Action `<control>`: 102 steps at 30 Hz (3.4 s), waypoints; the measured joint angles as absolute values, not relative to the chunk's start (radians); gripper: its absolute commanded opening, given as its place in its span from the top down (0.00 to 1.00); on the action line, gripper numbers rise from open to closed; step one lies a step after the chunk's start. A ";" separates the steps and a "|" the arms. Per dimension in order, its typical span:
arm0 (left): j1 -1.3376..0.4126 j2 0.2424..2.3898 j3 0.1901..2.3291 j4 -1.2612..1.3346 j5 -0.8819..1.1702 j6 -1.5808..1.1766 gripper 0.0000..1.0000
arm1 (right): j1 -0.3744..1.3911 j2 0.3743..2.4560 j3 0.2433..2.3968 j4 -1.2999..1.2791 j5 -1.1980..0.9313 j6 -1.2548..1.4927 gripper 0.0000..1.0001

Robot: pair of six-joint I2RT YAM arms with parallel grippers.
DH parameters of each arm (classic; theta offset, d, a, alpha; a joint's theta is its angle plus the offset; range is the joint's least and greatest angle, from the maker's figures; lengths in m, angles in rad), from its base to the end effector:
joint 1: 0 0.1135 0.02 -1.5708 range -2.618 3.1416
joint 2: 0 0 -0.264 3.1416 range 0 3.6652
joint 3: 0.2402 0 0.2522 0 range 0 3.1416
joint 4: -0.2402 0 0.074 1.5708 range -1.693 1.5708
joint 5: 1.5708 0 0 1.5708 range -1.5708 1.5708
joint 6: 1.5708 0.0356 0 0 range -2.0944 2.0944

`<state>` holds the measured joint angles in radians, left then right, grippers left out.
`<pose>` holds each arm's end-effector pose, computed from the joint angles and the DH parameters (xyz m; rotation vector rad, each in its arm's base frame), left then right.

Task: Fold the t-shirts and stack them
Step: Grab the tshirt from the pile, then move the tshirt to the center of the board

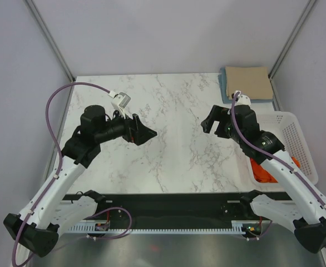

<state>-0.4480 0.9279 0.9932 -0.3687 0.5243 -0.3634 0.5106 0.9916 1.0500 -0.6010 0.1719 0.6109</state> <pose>0.1746 -0.1037 0.3693 0.4619 1.9126 -1.0358 0.1861 0.0973 0.3523 0.2113 2.1326 0.4867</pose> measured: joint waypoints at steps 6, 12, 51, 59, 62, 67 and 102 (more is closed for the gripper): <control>-0.448 0.918 0.964 -0.366 0.490 -0.350 0.01 | 0.511 0.989 1.080 -0.615 0.175 0.625 0.02; -0.448 0.900 0.894 -0.366 0.433 -0.331 0.01 | 0.509 1.017 1.180 -0.627 0.293 0.637 0.02; -0.448 0.868 0.829 -0.368 0.344 -0.320 0.03 | -0.414 1.480 0.842 -0.522 0.433 0.649 1.00; -0.448 0.890 0.829 -0.368 0.345 -0.320 0.03 | -0.415 1.333 1.126 -0.635 0.314 0.572 1.00; -0.448 0.883 0.829 -0.368 0.344 -0.320 0.03 | -0.415 1.260 1.315 -0.646 0.188 0.552 1.00; -0.448 0.846 0.829 -0.368 0.332 -0.320 0.03 | -0.413 1.125 1.518 -0.517 -0.153 0.631 1.00; -0.461 0.932 0.757 -0.482 0.352 -0.462 0.08 | 0.382 1.504 1.244 -0.445 -0.110 0.631 0.50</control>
